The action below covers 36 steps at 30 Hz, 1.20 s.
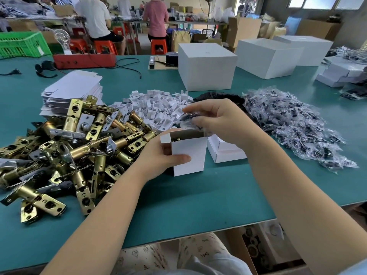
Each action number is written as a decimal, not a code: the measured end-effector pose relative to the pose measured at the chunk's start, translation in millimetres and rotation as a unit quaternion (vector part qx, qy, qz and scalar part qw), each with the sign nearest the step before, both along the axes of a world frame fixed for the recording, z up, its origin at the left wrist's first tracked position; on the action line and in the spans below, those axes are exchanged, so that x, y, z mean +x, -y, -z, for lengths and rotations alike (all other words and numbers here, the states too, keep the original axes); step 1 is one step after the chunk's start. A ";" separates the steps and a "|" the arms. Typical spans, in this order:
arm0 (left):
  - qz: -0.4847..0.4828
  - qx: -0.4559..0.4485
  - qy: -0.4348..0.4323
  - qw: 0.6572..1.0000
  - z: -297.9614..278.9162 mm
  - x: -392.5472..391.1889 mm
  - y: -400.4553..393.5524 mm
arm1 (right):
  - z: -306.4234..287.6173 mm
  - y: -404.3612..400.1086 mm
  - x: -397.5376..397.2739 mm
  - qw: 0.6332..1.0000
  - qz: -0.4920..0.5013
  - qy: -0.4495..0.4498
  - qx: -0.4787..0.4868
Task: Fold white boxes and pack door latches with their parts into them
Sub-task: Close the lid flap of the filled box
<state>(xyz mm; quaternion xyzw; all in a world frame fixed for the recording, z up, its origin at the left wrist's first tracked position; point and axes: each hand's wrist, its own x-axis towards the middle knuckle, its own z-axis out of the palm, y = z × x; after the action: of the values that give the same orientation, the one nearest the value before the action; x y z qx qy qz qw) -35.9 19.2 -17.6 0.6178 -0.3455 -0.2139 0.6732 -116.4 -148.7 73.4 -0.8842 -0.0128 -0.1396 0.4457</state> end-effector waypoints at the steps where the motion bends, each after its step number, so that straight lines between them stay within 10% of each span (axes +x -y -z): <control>1: 0.001 0.001 0.001 1.000 -0.5 -0.6 0.2 | 0.2 0.4 0.4 0.999 0.001 0.001 -0.042; 13: -0.008 0.014 -0.005 1.000 2.1 1.7 0.3 | -5.1 -2.7 -1.6 0.989 0.014 0.022 -0.143; 19: -0.019 0.030 -0.010 0.999 4.8 2.7 -0.3 | -17.6 -18.0 -1.6 0.918 0.050 -0.011 -0.394; 27: 0.000 0.027 0.015 1.000 -0.5 -0.9 -1.5 | -25.2 -36.6 6.1 0.862 0.096 -0.072 -0.492; 36: -0.005 0.020 0.016 1.000 1.1 -0.4 -1.2 | -19.5 -34.0 0.9 0.839 -0.036 -0.148 -0.522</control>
<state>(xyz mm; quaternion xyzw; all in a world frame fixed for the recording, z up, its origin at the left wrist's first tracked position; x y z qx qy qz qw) -36.2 20.4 -18.7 0.6360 -0.3490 -0.2074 0.6562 -115.4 -114.7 92.9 -0.9949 -0.0490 0.0364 -0.0804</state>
